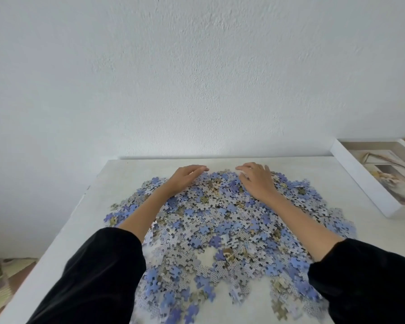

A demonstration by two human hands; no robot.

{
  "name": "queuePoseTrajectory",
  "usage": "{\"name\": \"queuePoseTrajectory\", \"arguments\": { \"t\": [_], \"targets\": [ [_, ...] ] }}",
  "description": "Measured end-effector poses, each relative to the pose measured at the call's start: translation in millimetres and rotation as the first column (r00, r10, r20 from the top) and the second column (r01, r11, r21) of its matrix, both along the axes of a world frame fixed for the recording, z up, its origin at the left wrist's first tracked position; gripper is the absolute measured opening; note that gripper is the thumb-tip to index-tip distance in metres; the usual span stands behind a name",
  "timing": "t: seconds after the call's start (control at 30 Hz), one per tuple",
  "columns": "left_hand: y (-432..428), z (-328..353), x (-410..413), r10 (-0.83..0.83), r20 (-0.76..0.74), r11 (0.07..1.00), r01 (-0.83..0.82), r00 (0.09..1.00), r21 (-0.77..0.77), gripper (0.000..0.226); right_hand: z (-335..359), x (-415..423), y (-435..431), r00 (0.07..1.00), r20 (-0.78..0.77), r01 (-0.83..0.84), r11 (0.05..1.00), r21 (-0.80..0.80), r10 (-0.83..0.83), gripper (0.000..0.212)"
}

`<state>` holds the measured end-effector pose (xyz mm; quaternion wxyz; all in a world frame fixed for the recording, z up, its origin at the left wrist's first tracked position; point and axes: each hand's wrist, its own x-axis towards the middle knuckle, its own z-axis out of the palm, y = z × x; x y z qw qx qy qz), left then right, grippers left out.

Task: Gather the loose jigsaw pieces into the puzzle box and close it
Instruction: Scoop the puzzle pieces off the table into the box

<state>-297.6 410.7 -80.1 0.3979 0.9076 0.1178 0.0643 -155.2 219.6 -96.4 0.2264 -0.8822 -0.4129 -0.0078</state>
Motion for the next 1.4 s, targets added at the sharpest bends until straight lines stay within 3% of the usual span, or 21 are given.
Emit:
{"name": "queuePoseTrajectory", "arguments": {
  "t": [0.1, 0.37, 0.53, 0.67, 0.73, 0.93, 1.13, 1.27, 1.4],
  "targets": [
    [3, 9, -21, 0.047, 0.057, 0.999, -0.047, 0.997, -0.007, 0.033, 11, -17, 6, 0.991, -0.061, -0.114, 0.988, 0.101, 0.12, 0.032],
    [8, 22, -119, 0.289, 0.14, 0.955, -0.295, 0.947, 0.025, 0.026, 10, -88, 36, 0.905, -0.142, -0.386, 0.914, 0.123, 0.401, 0.033],
    [7, 9, -223, 0.604, 0.195, 0.787, -0.617, 0.773, 0.009, 0.023, -5, -113, 49, 0.889, -0.077, -0.45, 0.892, 0.048, 0.452, 0.034],
    [-4, -13, -301, 0.764, 0.109, 0.636, -0.771, 0.636, 0.038, 0.027, -17, -117, 52, 0.892, 0.045, -0.449, 0.893, -0.024, 0.45, 0.036],
    [-19, -22, -316, 0.792, 0.059, 0.609, -0.793, 0.608, 0.003, 0.033, -20, -117, 54, 0.889, 0.055, -0.455, 0.891, -0.018, 0.455, 0.036],
    [-49, -28, -283, 0.802, -0.009, 0.595, -0.796, 0.598, 0.115, 0.047, -23, -118, 54, 0.881, 0.07, -0.468, 0.884, -0.026, 0.468, 0.037],
    [-69, -25, -239, 0.745, 0.0, 0.663, -0.74, 0.667, 0.117, 0.049, -22, -118, 52, 0.879, 0.066, -0.472, 0.881, -0.028, 0.473, 0.036],
    [-68, -21, -239, 0.751, 0.028, 0.659, -0.747, 0.659, -0.087, 0.049, -22, -117, 52, 0.875, 0.063, -0.48, 0.877, -0.019, 0.48, 0.036],
    [-78, -19, -257, 0.821, 0.087, 0.568, -0.794, 0.564, -0.218, 0.047, -22, -118, 52, 0.877, 0.065, -0.477, 0.879, -0.013, 0.477, 0.035]
  ]
}}
